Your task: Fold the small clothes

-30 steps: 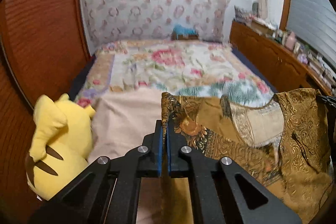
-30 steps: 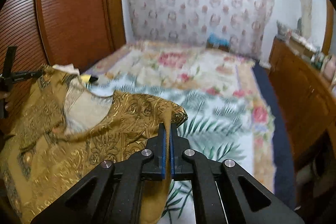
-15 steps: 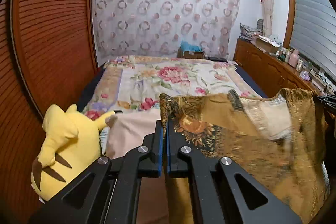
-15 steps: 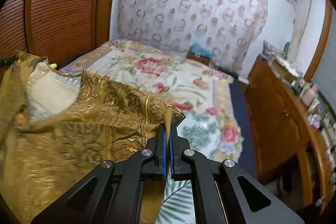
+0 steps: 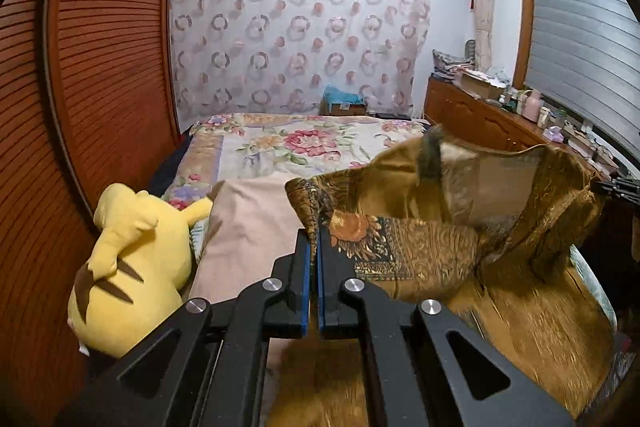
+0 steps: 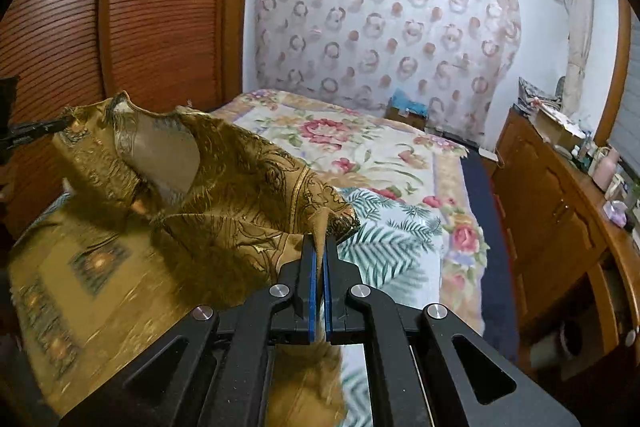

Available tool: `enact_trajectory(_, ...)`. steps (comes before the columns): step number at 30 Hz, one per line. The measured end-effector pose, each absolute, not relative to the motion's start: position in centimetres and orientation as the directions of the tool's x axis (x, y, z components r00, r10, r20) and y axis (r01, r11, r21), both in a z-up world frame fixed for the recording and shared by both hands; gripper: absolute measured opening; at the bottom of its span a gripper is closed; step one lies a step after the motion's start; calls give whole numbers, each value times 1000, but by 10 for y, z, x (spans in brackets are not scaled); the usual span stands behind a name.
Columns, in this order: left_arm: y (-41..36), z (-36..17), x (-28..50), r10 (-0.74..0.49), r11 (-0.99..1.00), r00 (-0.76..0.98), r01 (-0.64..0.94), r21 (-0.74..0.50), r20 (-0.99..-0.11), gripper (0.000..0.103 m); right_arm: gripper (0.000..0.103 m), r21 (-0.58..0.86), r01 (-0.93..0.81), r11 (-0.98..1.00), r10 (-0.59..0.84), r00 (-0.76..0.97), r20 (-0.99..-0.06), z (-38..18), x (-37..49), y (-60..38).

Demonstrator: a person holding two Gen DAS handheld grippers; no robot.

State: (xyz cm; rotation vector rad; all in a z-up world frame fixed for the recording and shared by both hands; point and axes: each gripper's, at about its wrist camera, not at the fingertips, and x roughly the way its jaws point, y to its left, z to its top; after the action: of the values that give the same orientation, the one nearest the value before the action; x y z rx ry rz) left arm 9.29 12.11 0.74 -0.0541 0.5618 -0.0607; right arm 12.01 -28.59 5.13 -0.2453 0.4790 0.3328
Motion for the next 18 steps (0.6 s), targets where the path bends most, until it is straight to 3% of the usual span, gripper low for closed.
enact_trajectory(9, 132, -9, 10, -111, 991, 828, 47, -128, -550, 3, 2, -33, -395, 918, 324, 795, -512, 26, 41, -328)
enact_trajectory(18, 124, -30, -23, -94, 995, 777, 50, -88, -622, 3, 2, 24, -404, 915, 337, 727, -599, 4, 13, -337)
